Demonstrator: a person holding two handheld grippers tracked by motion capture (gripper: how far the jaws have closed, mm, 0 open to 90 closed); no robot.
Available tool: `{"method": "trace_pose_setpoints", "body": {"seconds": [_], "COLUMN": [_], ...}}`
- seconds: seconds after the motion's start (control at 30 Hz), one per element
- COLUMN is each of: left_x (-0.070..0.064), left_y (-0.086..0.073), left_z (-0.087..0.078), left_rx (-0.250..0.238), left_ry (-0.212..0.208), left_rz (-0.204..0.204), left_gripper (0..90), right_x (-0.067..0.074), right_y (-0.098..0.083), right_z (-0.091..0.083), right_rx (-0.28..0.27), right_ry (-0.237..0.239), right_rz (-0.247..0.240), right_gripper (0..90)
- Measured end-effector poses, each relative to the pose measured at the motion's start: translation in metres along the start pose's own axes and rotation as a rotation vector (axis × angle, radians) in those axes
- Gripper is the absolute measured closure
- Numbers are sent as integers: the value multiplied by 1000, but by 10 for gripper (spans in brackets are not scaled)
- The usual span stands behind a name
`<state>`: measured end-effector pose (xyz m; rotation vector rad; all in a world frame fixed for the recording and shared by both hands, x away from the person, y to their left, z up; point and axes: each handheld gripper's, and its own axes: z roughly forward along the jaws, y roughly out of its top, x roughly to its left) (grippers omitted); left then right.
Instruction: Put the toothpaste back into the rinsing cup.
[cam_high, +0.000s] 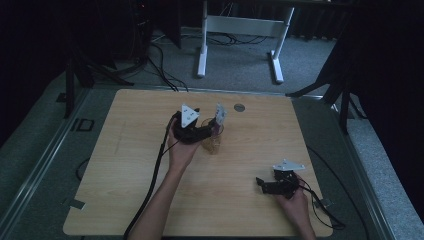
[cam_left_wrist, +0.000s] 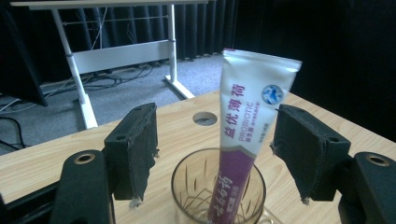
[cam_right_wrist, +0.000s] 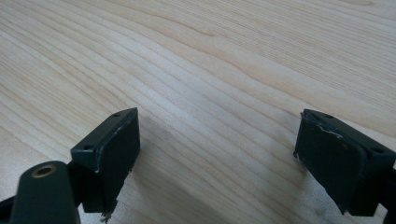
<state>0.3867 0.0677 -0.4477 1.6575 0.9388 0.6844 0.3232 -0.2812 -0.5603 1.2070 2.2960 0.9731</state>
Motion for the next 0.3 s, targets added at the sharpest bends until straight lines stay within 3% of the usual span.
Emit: {"method": "trace_pose_setpoints", "body": {"seconds": [0.13,0.3], "left_x": [6,19], "left_y": [-7,-25], "left_z": [-12,-25], "left_rx": [1,23], "left_ry": [10,34], "left_rz": [-4,-42], "left_gripper": [297,295], "right_x": [0,0], "right_y": [0,0], "right_z": [0,0], "right_rx": [0,0], "right_ry": [0,0], "right_rz": [0,-1], "right_gripper": [138,138]}}
